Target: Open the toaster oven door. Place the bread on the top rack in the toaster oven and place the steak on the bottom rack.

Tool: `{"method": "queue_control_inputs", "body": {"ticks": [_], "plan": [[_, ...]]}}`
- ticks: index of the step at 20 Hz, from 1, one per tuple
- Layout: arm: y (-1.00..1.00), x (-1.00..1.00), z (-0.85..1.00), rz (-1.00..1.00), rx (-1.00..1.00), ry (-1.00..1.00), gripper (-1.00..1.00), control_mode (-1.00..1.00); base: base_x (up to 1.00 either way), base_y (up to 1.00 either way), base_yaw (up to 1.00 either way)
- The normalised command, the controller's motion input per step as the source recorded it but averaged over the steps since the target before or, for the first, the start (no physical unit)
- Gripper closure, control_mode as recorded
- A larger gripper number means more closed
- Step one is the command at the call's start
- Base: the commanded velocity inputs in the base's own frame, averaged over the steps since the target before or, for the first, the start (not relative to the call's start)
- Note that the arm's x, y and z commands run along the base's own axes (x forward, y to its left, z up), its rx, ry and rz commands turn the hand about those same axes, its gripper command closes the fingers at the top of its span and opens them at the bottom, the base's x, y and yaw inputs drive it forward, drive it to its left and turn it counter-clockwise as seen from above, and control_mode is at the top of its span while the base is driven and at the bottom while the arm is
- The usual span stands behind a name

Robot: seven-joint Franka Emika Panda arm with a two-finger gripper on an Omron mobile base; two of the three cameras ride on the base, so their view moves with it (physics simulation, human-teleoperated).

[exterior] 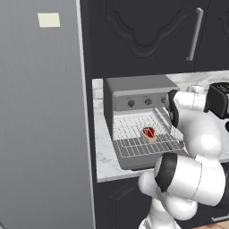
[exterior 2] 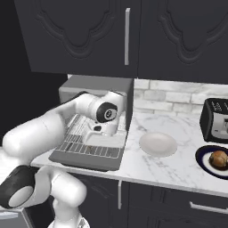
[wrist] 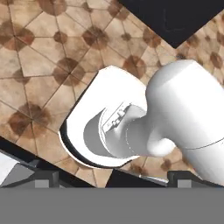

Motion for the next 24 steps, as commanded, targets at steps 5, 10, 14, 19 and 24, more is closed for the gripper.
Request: {"method": "queue_control_inputs", "body": {"ticks": [5,10,14,19,24], "plan": [[-0.37,-0.89,0.88,0.00,0.27,-0.10,-1.00,-1.00,0.00,0.00,0.00],[-0.39,-0.59,1.00,0.00,0.20,-0.32,-1.00,-1.00,0.00,0.00,0.00],[-0.39,-0.51,0.25,-0.05,-0.05,-0.39,-1.00,-1.00,0.00,0.00,0.00],[-0.05,-0.35,-0.02,-0.02,-0.26,-0.48,-1.00,-1.00,0.00,0.00,0.00],[0.00,-0.17,-0.13,0.12,-0.41,-0.29,-1.00,-1.00,0.00,0.00,0.00]]}}
